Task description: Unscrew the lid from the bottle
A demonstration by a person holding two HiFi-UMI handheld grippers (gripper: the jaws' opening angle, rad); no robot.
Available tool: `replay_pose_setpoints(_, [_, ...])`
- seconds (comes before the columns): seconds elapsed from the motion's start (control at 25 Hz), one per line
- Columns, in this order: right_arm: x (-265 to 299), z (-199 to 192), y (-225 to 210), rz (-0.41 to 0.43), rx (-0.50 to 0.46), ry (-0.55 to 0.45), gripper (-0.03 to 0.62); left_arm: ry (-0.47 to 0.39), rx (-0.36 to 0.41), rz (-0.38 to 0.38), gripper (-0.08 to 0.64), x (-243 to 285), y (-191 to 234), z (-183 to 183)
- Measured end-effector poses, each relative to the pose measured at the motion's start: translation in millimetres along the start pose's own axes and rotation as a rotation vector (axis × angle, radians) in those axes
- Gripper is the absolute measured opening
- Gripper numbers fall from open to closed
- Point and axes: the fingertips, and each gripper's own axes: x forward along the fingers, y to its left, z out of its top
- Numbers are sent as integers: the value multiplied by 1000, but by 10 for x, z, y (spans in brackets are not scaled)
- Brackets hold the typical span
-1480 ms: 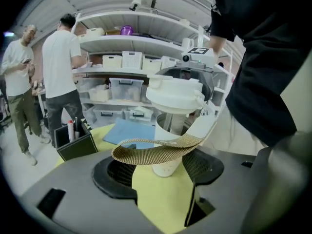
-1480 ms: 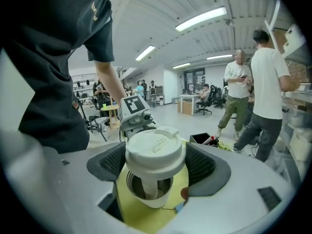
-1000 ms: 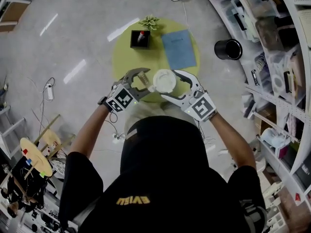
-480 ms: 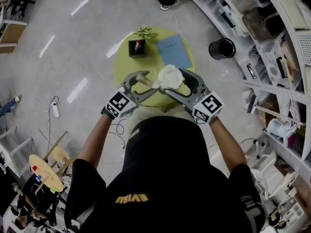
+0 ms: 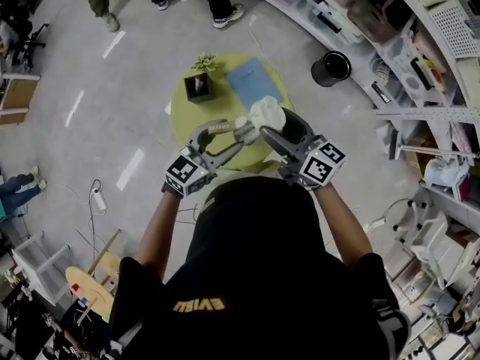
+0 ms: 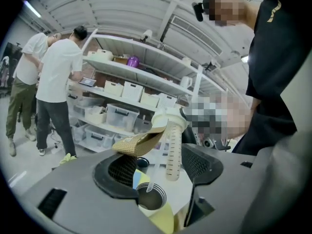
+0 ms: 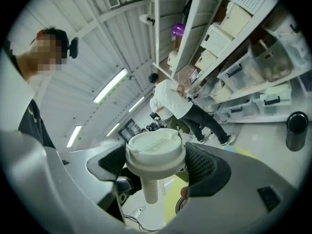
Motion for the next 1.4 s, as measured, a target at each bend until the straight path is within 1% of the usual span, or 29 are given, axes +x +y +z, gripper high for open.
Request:
replay_pose_setpoints(0.08, [-91,-9,-41,-19,71,-44,383,-5,3,1,296,14,-11,12])
replay_pose_setpoints(0.16, [-174,-25,-69,-36,120,-80,383,-20,-2,3,293,39,-7,46])
replay_pose_setpoints(0.28, [-279,-12,-92,-47,167,-120,383,-47,-12,-7,290,114,-32,131])
replay_pose_setpoints(0.52, [-423,20,-118,-52,238,-155,383,-50,16,-26,288,218,-179,222])
replay_pose_setpoints(1.16, [-361,127,-163,-42,221,-147,383,-43,19,-35,287,278,-181,257])
replay_pose_setpoints(1.4, [-389,146,-207,-55,210,-151,383,-48,25,-44,287,326,-190,277])
